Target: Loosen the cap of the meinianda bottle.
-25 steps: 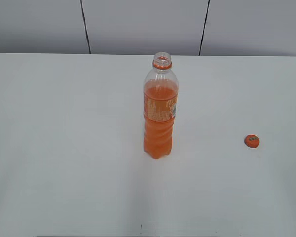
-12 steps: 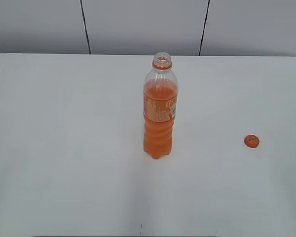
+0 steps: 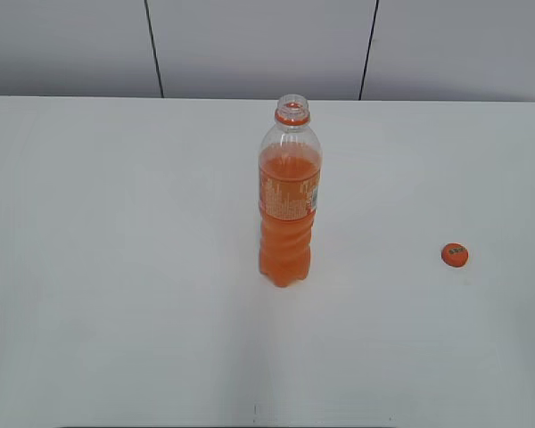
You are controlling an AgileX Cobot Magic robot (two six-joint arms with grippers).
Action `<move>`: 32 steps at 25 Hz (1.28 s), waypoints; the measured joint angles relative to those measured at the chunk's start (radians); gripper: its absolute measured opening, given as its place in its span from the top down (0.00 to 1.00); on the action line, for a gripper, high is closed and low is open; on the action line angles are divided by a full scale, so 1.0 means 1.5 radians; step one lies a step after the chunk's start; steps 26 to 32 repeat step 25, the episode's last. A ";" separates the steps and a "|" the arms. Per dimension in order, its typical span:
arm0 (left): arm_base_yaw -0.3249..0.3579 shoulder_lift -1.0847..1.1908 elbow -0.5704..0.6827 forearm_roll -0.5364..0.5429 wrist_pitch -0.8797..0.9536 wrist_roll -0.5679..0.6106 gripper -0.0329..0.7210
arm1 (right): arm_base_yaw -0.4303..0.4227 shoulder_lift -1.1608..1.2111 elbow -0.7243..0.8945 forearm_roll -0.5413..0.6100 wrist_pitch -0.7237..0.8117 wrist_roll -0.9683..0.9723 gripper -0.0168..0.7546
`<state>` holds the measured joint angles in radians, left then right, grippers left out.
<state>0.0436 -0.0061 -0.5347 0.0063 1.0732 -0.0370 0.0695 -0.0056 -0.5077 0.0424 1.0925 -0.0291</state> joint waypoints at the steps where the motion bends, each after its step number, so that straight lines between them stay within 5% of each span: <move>1: 0.000 0.000 0.000 0.000 0.000 0.000 0.28 | -0.008 0.000 0.000 0.000 0.000 0.000 0.22; 32: 0.000 0.000 0.000 -0.004 -0.001 0.000 0.28 | -0.017 0.000 0.000 0.000 0.000 0.000 0.22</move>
